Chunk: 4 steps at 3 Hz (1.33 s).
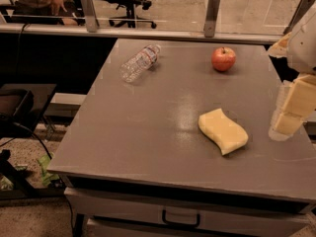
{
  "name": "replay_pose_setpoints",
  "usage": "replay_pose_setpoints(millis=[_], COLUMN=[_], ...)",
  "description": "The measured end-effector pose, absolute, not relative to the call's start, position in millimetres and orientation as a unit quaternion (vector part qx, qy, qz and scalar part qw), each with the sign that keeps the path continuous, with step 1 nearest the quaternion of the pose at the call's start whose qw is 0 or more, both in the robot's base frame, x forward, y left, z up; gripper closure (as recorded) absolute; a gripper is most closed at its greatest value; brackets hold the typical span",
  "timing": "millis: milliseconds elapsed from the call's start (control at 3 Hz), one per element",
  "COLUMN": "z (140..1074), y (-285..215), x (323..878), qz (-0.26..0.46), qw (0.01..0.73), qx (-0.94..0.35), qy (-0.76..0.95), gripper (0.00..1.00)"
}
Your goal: Move apple near sponge
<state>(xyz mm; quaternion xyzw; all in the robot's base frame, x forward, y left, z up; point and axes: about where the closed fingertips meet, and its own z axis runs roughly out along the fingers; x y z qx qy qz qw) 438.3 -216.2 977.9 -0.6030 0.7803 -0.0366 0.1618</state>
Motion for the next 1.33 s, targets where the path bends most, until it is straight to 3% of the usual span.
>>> replay_pose_setpoints(millis=[667, 1333], z=[980, 968], y=[-221, -251], x=[451, 545], qz=[-0.037, -0.031], qw=[0.172, 0.23], qx=[-0.581, -0.501], qy=[0.794, 0.834], gripper=[0.0, 0.0])
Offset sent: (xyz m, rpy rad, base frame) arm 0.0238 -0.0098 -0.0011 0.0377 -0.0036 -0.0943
